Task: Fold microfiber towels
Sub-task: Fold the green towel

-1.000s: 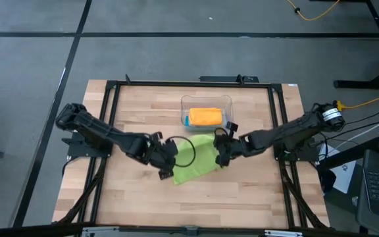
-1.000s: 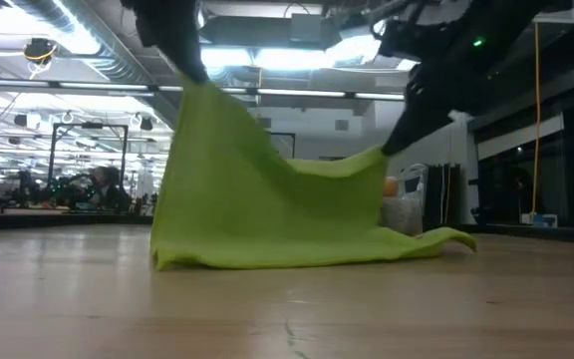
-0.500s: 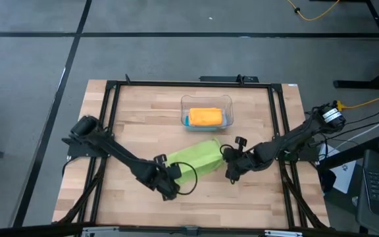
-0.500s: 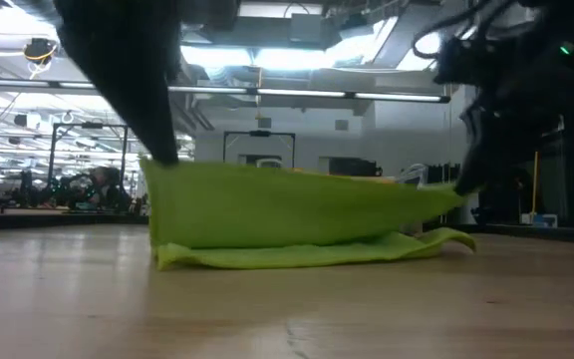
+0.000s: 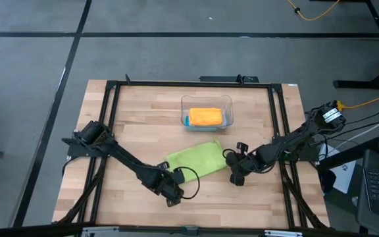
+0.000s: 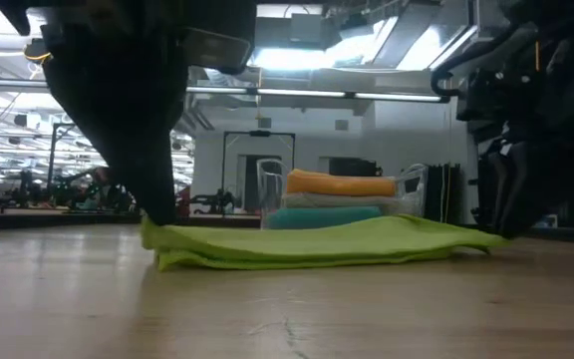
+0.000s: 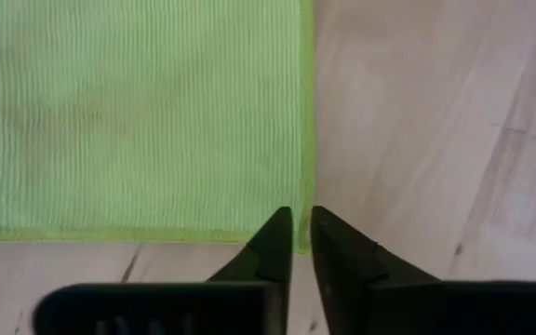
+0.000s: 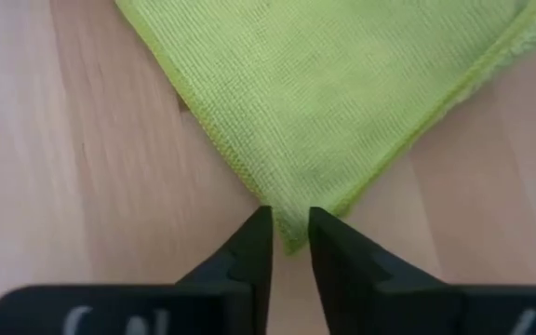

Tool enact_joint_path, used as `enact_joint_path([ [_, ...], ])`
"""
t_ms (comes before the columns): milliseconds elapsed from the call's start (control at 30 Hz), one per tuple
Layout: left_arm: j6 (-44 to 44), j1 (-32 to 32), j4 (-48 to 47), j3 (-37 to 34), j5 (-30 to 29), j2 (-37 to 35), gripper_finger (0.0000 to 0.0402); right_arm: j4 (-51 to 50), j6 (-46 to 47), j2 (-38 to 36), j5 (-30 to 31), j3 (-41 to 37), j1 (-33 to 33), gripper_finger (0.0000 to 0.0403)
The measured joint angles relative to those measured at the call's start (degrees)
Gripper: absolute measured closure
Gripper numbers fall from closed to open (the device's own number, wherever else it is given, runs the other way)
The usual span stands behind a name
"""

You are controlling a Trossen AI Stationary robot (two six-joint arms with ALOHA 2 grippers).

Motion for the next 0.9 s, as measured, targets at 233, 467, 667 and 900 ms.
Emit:
enact_joint_path([
  [233, -0.07, -0.04, -0.19, 0.60, 0.02, -0.14, 0.0295, -0.51, 0.27, 0.00, -0.72, -0.02, -0.02, 0.0288],
  [467, 0.67, -0.27, -2.46, 4.60, -0.53, -1.30, 0.0276, -9.03, 4.38, -0.39, -2.44, 5.15, 0.21, 0.0293],
  [667, 8.16, 0.62, -2.78, 5.70, -6.33, -1.43, 0.0277, -10.62, -0.29, -0.39, -1.72, 10.33, 0.20, 0.0296],
  [900, 10.10, 6.11, -4.80, 0.99, -6.75, -1.43, 0.0278, -7.88, 1.42, -0.39, 18.27, 11.82, -1.27, 0.0296],
])
